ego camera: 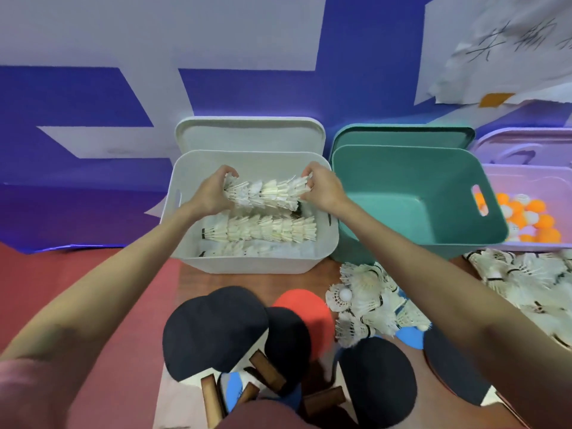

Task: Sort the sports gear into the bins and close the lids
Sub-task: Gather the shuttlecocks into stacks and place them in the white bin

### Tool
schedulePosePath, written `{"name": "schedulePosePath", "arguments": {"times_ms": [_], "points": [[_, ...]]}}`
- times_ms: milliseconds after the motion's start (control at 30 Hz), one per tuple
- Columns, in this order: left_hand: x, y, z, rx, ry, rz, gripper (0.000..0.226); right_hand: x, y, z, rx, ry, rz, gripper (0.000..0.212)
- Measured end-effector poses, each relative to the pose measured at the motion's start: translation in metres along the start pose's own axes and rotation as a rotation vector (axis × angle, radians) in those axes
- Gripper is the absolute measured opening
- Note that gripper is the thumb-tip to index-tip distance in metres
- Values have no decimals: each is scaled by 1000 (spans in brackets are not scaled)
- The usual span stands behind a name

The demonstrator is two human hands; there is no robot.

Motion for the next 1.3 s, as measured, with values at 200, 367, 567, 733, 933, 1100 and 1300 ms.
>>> {"name": "schedulePosePath", "arguments": {"times_ms": [200, 367, 567, 733, 933, 1100, 1300], "points": [[8, -20, 28, 8, 99, -30, 61, -17, -9, 33, -80, -71, -102, 48], [7, -29, 40, 64, 218, 155, 61, -28, -4, 48, -129, -91, -146, 54], [3, -27, 23, 198, 378, 429, 52, -37, 3, 48, -166, -62, -198, 43], [-10, -36, 28, 182, 228, 320, 69, -37, -2, 45, -150, -56, -235, 43], [-10, -36, 22, 255, 125, 199, 81, -36, -13, 25, -102, -180, -289, 58], [-5, -1, -10, 237, 143, 73, 78, -2, -38, -36, 173, 23, -212, 55], [-27, 118, -99, -304, 456, -38, 46, 55, 19, -178, 307, 544, 45, 33]]}}
Point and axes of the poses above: each hand's wrist, its own z-axis towards the middle knuckle, its own x-axis out of the back of the hand, y = z × x, the point moved 10 cm from there along z, towards the middle knuckle, and after that the axes turned 14 degrees about -y, right-handed, at the moved point
